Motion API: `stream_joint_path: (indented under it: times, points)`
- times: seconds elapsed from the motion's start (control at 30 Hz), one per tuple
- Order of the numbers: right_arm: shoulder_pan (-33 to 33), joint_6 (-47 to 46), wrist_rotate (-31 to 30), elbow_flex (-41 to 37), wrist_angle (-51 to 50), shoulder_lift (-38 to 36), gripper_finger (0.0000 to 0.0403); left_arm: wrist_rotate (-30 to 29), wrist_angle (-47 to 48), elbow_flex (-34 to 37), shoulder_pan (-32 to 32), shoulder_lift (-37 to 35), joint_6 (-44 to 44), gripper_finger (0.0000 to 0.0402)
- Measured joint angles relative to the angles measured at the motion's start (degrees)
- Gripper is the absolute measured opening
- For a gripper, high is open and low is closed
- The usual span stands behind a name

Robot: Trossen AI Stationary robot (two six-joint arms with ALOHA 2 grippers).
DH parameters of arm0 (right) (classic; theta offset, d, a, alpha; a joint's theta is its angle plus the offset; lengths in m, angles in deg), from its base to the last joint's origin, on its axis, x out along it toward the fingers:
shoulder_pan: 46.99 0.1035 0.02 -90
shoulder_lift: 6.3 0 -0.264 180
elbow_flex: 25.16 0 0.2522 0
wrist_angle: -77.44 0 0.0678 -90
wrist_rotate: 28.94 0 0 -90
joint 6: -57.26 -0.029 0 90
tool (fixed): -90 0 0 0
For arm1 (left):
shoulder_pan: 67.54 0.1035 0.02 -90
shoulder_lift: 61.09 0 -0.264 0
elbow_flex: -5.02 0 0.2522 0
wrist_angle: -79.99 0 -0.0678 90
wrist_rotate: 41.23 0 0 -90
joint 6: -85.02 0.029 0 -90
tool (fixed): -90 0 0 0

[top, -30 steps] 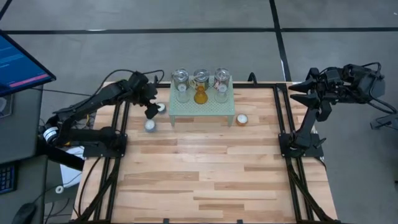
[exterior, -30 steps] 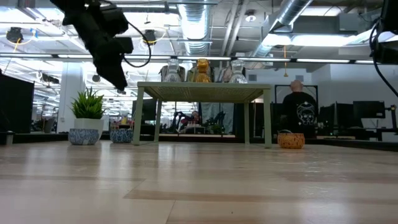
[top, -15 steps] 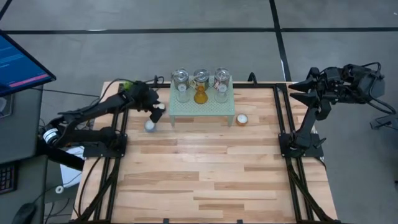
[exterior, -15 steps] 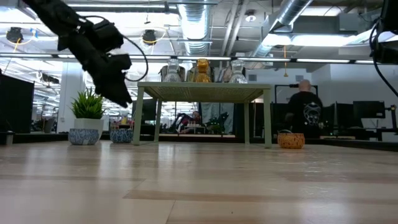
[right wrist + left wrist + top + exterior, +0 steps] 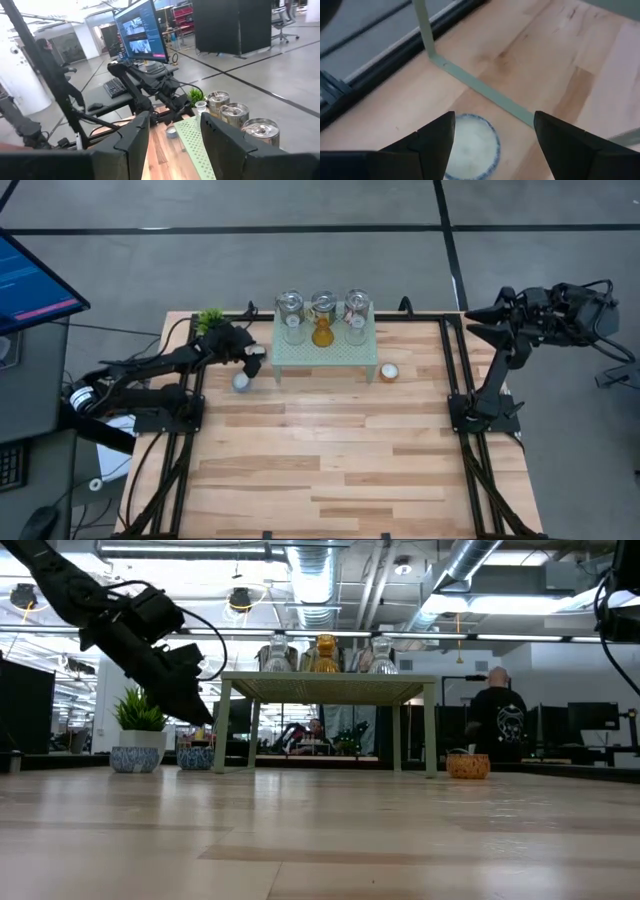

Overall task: Pick & Place candle stick holders
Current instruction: Put the blue scented candle on the shelf

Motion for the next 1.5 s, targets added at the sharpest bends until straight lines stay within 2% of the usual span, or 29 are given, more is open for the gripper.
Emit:
stream_joint_path:
  times: [0.57,0.77,1.2,1.5]
  points:
    - [0.0,0.0,-2.8,0.0,0.0,0.0,0.0178,-1.7,-6.4,2.5,1.1,3.4,-1.9,0.0345]
    - [0.0,0.0,-2.8,0.0,-0.3,0.0,0.0178,-2.2,-7.2,2.5,1.1,3.9,-1.6,0.0348]
    - [0.0,0.0,-3.0,0.0,-0.4,0.0,0.0177,-2.7,-12.6,2.5,1.1,14.8,-1.9,0.0346]
    - [0.0,0.0,-3.0,0.0,-0.4,0.0,0.0175,-2.3,-14.5,2.5,1.0,16.9,-2.1,0.0346]
